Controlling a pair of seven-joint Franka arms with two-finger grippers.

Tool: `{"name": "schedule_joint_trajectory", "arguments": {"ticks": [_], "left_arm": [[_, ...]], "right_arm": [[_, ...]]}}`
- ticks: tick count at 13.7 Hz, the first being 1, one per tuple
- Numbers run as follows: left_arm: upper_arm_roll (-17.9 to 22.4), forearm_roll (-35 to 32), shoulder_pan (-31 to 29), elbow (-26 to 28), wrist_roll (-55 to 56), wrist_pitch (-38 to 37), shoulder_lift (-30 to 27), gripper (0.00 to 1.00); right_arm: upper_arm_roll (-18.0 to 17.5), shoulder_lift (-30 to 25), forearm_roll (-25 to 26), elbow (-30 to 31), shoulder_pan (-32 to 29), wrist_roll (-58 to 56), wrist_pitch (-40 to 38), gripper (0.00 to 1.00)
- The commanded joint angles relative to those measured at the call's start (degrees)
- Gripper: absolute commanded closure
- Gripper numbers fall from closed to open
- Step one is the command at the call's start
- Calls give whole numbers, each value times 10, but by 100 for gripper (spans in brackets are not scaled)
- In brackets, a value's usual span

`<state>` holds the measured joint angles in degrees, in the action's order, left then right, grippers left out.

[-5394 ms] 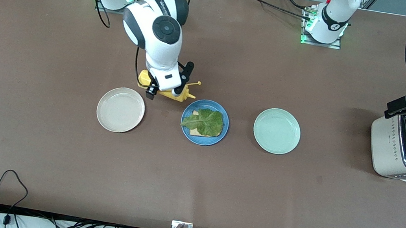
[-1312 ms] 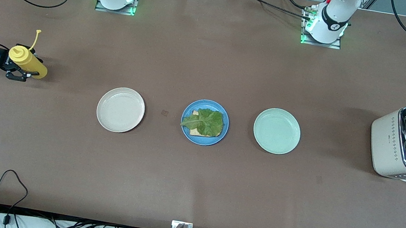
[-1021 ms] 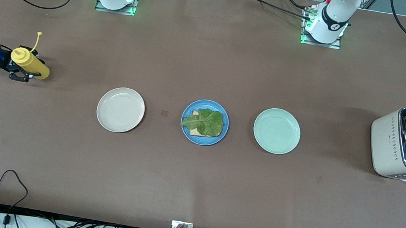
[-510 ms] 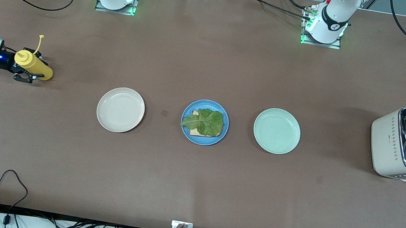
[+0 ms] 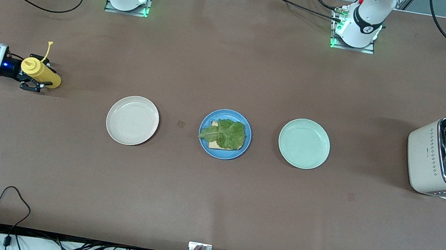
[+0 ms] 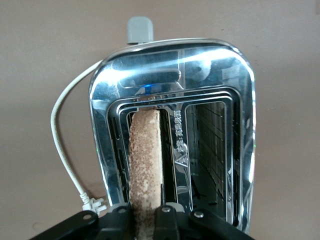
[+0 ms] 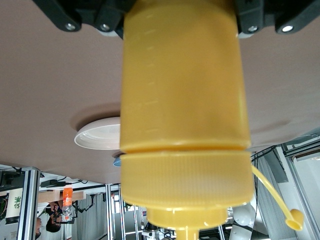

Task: Make sandwich in blue plate with both arms
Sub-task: 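Lift the second toast slice out of the toaster with the left gripper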

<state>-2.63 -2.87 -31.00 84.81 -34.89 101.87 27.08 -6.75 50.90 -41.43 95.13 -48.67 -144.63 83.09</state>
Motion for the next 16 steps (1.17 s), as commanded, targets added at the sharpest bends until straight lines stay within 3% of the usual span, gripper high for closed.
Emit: {"name": "schedule_joint_trajectory", "arguments": {"ticks": [1,4,8,11,16], "left_arm": [[-4,9,0,-66,-28,-68,3,99],[-9,13,2,-133,-27,-147,2,99],[-54,13,16,-157,-1,-234,-26,99],[-124,42,16,-141,140,-286,-40,99],[-213,166,16,-63,276,-267,-39,99]], "right_arm": [[-12,10,-8,-12,-13,5,-11,18],[-12,10,-8,-12,-13,5,-12,0],[-11,10,-6,-12,-15,4,-12,0],[-11,10,-3,-13,-20,3,-12,0],[-11,9,19,-18,-44,2,-9,0]]}}
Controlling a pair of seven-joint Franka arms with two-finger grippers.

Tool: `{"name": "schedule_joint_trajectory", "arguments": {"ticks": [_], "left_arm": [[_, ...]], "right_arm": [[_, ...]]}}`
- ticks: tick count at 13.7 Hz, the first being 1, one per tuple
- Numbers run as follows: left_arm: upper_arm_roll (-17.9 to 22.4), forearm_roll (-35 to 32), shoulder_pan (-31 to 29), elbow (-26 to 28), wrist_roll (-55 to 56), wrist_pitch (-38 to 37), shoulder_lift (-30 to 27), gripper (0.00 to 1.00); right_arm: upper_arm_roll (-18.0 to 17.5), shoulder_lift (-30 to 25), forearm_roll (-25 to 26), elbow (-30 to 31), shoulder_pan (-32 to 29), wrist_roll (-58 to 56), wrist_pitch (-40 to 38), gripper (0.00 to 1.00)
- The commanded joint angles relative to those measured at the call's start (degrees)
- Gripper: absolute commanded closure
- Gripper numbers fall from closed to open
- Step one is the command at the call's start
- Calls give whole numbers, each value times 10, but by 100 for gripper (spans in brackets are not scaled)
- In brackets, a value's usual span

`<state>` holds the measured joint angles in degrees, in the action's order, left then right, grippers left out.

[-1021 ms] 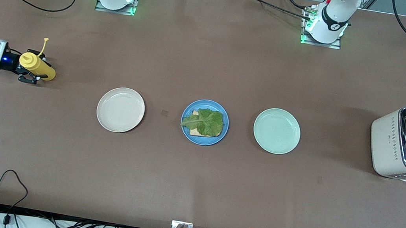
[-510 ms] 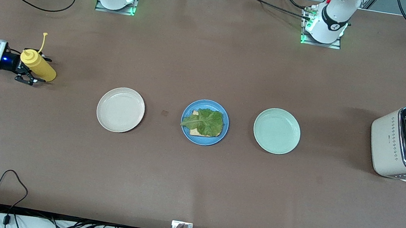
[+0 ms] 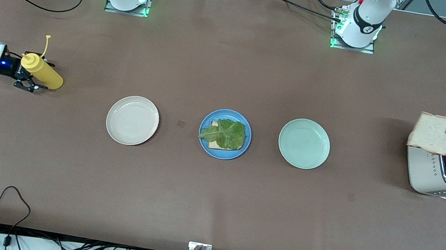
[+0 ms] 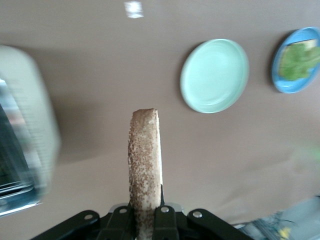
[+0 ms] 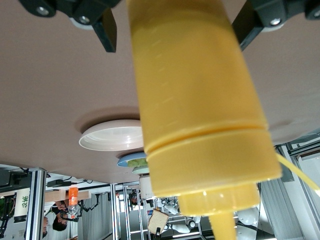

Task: Make sandwich in blue plate with both arms
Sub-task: 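Lift the second toast slice out of the toaster with the left gripper, then carry the toast slice over the blue plate with the left gripper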

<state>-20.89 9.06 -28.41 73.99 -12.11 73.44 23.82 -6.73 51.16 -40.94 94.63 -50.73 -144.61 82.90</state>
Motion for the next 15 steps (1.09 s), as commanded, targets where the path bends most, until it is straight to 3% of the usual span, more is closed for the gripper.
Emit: {"name": "schedule_joint_trajectory", "arguments": {"ticks": [1,4,7,10,15], "left_arm": [[-47,74,-9,81,70,50,-10,99],[-138,96,-9,146,140,158,-11,99],[-221,110,-5,234,225,327,-4,99],[-238,110,54,295,270,472,9,99],[-251,114,152,288,280,653,105,99]], "right_arm": [[-11,6,22,-14,-29,2,-7,0],[-11,4,39,-30,-32,0,-7,0],[-11,0,53,-38,-41,0,-10,0],[-11,-1,62,-49,-46,0,-12,0],[-37,-11,86,-154,-47,21,-16,0]]}}
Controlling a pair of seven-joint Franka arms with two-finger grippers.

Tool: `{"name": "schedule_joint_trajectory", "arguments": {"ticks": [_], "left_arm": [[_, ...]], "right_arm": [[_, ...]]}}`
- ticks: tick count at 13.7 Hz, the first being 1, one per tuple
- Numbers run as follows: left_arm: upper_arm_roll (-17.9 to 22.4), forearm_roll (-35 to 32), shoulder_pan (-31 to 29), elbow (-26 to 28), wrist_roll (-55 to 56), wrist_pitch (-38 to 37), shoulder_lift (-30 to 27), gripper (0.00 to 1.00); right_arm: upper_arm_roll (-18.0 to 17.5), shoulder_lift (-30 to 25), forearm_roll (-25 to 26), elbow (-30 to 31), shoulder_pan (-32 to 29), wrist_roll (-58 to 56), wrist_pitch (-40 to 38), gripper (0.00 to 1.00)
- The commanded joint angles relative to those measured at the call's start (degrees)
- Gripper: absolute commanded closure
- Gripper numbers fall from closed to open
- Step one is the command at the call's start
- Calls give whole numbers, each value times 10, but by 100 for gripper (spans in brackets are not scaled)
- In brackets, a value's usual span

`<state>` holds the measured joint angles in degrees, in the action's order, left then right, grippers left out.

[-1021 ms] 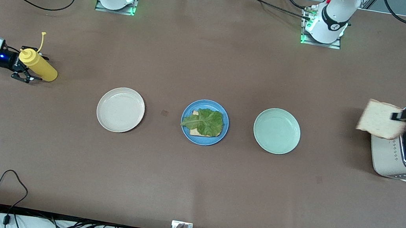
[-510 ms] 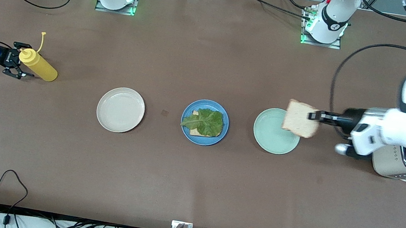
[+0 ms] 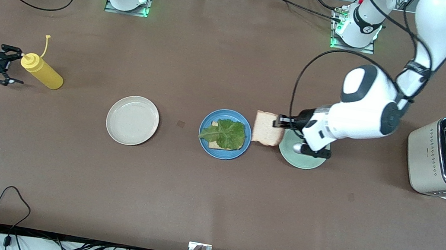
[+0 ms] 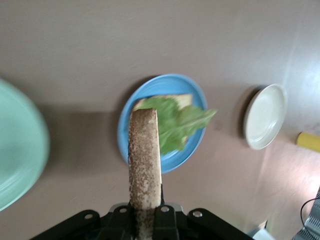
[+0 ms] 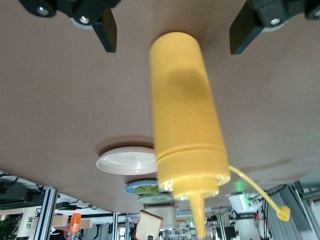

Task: Make sandwich in blue plate with both arms
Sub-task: 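Carry the toast slice over the blue plate with the left gripper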

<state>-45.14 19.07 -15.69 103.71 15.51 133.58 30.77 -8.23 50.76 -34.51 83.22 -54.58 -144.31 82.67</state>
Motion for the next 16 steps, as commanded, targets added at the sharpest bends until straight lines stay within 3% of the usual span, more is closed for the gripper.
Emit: {"name": "schedule_joint_trajectory", "arguments": {"ticks": [1,4,9,12,16], "left_arm": [[-8,14,40,-10,5,85,51,99],[-9,15,73,-20,7,158,92,99],[-8,33,95,-34,4,177,105,99],[-8,32,95,-34,0,177,107,99],[-6,27,102,-34,-2,178,113,99]], "right_arm": [[-24,-12,23,-53,-8,36,-23,0],[-28,-38,24,-73,-8,109,-59,0],[-71,-150,36,-71,7,286,-91,0],[-71,-259,37,-71,73,410,-118,0],[-69,-361,35,-70,181,619,-126,0]]}}
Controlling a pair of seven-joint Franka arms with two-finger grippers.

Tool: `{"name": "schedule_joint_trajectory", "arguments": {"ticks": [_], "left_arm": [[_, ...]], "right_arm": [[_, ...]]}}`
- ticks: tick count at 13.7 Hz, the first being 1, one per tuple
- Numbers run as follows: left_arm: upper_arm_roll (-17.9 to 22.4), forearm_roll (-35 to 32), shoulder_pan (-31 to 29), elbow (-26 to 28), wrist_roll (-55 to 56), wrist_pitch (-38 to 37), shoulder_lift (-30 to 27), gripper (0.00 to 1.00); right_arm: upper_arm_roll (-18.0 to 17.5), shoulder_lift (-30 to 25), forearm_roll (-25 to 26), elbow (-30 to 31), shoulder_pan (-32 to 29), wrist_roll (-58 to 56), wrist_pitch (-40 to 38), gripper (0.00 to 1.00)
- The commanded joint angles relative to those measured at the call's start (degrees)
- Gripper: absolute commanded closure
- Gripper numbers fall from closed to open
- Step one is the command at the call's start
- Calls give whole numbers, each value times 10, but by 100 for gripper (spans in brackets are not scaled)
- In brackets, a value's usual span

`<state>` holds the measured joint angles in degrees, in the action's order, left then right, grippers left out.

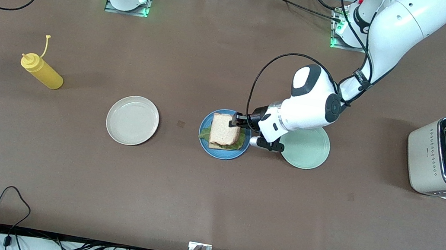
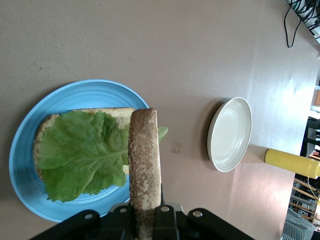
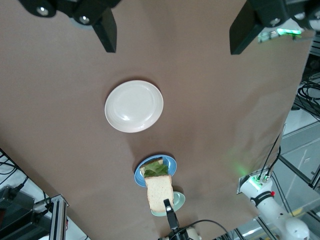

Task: Make sandwich in blue plate with both arms
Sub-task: 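Lower the toast onto the lettuce while the right gripper releases the bottle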

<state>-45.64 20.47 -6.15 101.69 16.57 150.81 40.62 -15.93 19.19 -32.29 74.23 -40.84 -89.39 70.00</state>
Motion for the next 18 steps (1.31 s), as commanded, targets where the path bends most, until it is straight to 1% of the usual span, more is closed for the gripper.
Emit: {"name": "schedule_joint_trajectory", "arguments": {"ticks": [1,2,3,4,5,7,9,10,11,12,13,15,16,18], "left_arm": [[-1,12,6,-14,-14,5,17,99],[0,11,6,-14,-16,5,20,99],[0,12,6,-14,-26,5,21,99],[0,12,6,-13,-33,5,21,99],[1,13,6,-13,-42,5,23,99],[2,12,6,-13,-53,5,31,99],[9,12,6,-13,-70,5,31,99],[13,12,6,-14,-77,5,38,99],[13,13,6,-14,-83,5,40,99],[14,13,6,-21,-87,5,42,99],[16,13,6,-22,-87,5,45,98],[19,13,6,-22,-88,5,53,95],[29,12,6,-22,-89,5,56,93],[34,12,6,-22,-102,5,67,90]], "right_arm": [[16,-68,14,19,79,128,4,0],[28,-84,20,18,122,194,6,0],[50,-97,36,18,176,253,14,0],[62,-103,52,18,217,293,32,0],[64,-106,71,20,246,326,49,0],[76,-108,114,24,307,410,82,0],[114,-110,170,31,385,520,107,0],[122,-110,200,35,411,568,122,0],[122,-110,236,41,428,614,124,0],[126,-112,252,56,439,669,124,0],[136,-117,254,75,447,712,125,0],[174,-118,283,103,474,730,131,0],[184,-118,297,109,481,730,140,0],[191,-120,310,129,480,740,146,0]]}}
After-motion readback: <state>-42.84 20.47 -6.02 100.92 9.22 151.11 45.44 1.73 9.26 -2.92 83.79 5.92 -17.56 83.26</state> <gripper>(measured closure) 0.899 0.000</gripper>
